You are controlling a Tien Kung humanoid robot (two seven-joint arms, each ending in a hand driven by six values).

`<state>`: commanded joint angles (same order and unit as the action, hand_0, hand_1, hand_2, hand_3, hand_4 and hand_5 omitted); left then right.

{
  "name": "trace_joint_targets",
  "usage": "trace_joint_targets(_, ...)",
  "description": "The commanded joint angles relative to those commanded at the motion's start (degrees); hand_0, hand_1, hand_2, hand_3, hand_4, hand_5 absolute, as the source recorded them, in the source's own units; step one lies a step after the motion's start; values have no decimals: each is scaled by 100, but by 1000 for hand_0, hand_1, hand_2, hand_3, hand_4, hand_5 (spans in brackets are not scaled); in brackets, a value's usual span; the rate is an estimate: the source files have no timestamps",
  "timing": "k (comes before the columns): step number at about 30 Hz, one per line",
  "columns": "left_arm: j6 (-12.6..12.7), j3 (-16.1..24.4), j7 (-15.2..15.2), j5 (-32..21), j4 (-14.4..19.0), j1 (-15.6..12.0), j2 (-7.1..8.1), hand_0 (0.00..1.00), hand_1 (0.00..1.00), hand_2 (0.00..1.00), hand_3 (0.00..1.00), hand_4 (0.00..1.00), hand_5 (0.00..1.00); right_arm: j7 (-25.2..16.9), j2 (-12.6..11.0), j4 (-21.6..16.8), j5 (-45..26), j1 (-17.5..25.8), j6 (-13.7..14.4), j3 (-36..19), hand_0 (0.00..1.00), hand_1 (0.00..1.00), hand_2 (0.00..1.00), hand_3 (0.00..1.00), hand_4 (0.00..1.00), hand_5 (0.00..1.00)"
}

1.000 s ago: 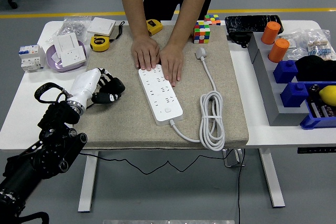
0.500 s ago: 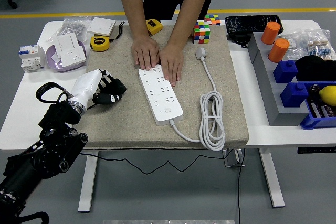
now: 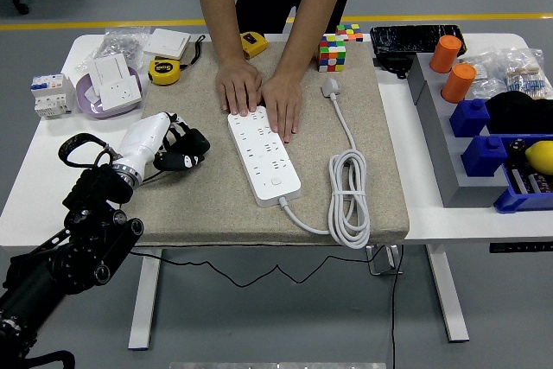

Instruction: Pick up the plug,place it near the board,insert it into the board,press the button

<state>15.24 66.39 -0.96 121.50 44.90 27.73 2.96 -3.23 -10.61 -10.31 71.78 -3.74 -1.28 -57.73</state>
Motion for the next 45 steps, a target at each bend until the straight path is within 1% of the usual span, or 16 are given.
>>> trace_joint_targets(9, -93, -369, 22, -245, 325, 87, 174, 323, 229, 235, 366, 542, 75, 4, -1, 0, 8, 13, -5, -2, 949, 901, 861, 887, 998, 981)
trace_joint_targets(10, -98, -426, 23, -277, 368, 104, 196, 324, 230, 235, 369, 526, 69, 4, -2, 0, 8, 11, -5, -1, 949, 900, 861, 887, 998, 981)
trace_joint_targets(14, -127, -763, 24, -395, 546, 223, 318, 324, 230, 235, 369, 526, 69, 4, -8, 0, 0, -2, -4, -1, 949, 900, 861, 887, 998, 981)
trace_joint_targets(16, -139, -985, 23, -445, 661, 325, 389, 324, 231, 235, 364, 517, 78, 6, -14, 0, 1, -12, -5, -4, 950, 901, 861, 887, 998, 981)
trace_joint_targets(23, -152, -1571, 20, -506, 925, 604, 504, 325, 231, 235, 359, 509, 88, 6, -18, 0, -1, -23, -7, -3, 950, 900, 861, 885, 998, 981)
trace_joint_targets(31, -187, -2041, 25, -475, 1021, 821, 499, 327, 232, 236, 360, 508, 89, 14, -20, 0, 20, -25, -14, -16, 950, 900, 861, 886, 998, 981)
trace_joint_targets(45, -197, -2474, 23, -426, 963, 1041, 410, 327, 232, 236, 360, 510, 91, 17, -26, 0, 15, -50, -20, -9, 949, 900, 861, 886, 998, 981)
